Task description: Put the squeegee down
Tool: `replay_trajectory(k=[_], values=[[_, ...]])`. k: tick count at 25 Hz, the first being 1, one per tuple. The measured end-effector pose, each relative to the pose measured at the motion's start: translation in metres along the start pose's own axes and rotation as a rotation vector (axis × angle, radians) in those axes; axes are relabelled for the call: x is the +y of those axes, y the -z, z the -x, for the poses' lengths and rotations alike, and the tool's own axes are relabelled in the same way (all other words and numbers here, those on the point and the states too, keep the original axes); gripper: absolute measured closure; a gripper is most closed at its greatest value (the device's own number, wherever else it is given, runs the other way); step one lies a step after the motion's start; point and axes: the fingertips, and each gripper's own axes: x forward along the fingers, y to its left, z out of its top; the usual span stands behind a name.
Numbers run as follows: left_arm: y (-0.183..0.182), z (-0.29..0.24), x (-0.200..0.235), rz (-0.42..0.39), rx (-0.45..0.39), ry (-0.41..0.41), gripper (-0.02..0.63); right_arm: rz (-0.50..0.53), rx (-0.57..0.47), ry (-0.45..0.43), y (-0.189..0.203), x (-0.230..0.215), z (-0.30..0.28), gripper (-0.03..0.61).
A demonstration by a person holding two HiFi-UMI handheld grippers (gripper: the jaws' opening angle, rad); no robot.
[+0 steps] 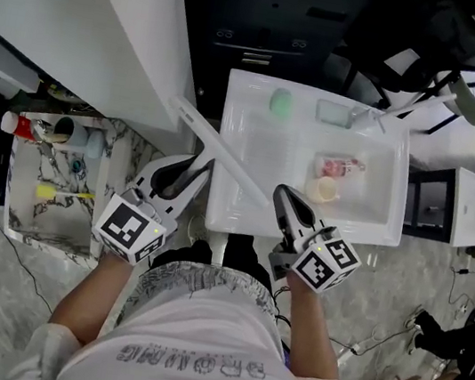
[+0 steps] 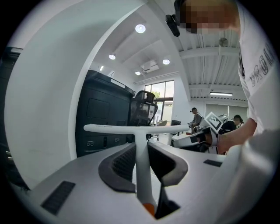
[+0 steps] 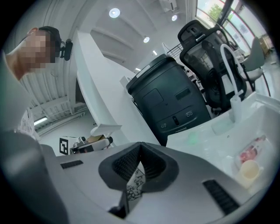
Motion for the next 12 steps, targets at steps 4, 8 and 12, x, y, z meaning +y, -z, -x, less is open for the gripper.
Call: replay_trajectory(k=[4, 8, 12], values=[[0.005, -0.018, 0.004, 0.01, 0.019, -0.028, 0.517, -0.008, 0.016, -0.019, -0.009, -0.019, -0.007, 0.571], [0.014, -0.042, 0.008, 0.029, 0.048, -0.056, 0.517, -0.017, 0.036, -0.029, -0.02, -0.045, -0.013, 0.571], [0.027, -0.066, 0.013, 0.058, 0.078, -0.088, 0.517, -0.029, 0.068, -0.042, -0.031, -0.073, -0.021, 0.571]])
